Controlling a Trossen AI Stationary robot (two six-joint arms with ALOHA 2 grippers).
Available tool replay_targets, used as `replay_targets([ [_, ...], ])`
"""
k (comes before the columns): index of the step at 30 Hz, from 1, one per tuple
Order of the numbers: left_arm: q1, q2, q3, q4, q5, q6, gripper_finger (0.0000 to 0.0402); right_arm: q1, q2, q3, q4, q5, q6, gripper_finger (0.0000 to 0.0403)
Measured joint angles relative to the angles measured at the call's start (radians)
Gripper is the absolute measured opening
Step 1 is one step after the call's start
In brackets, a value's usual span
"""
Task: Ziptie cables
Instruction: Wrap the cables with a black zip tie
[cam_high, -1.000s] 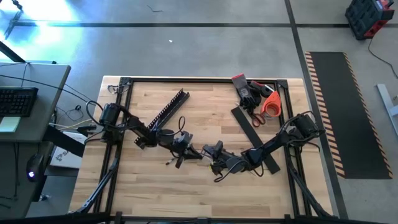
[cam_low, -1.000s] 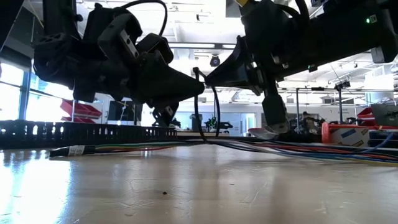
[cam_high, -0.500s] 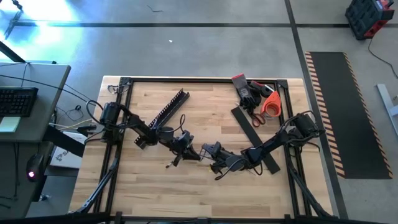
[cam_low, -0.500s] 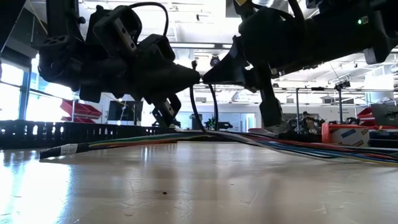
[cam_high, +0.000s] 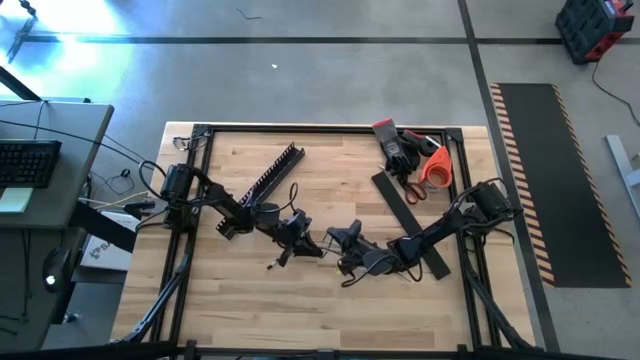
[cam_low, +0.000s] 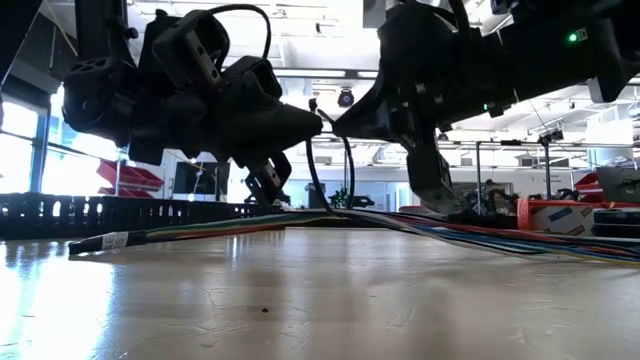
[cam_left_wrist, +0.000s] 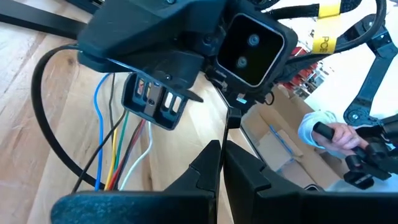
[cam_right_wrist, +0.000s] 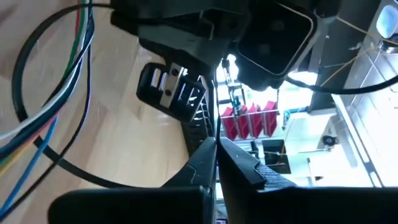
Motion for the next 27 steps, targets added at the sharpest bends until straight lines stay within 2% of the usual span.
replay_targets([
  [18, -0.001, 0.0, 0.0, 0.001, -0.03, 0.013, 0.0, 0.005, 0.0, 0.0, 0.003, -0.042, 0.053, 0.0],
  [27, -0.013, 0.0, 0.0, 0.001, -0.04, 0.025, 0.0, 0.005, 0.0, 0.0, -0.013, -0.034, 0.175, 0.0],
])
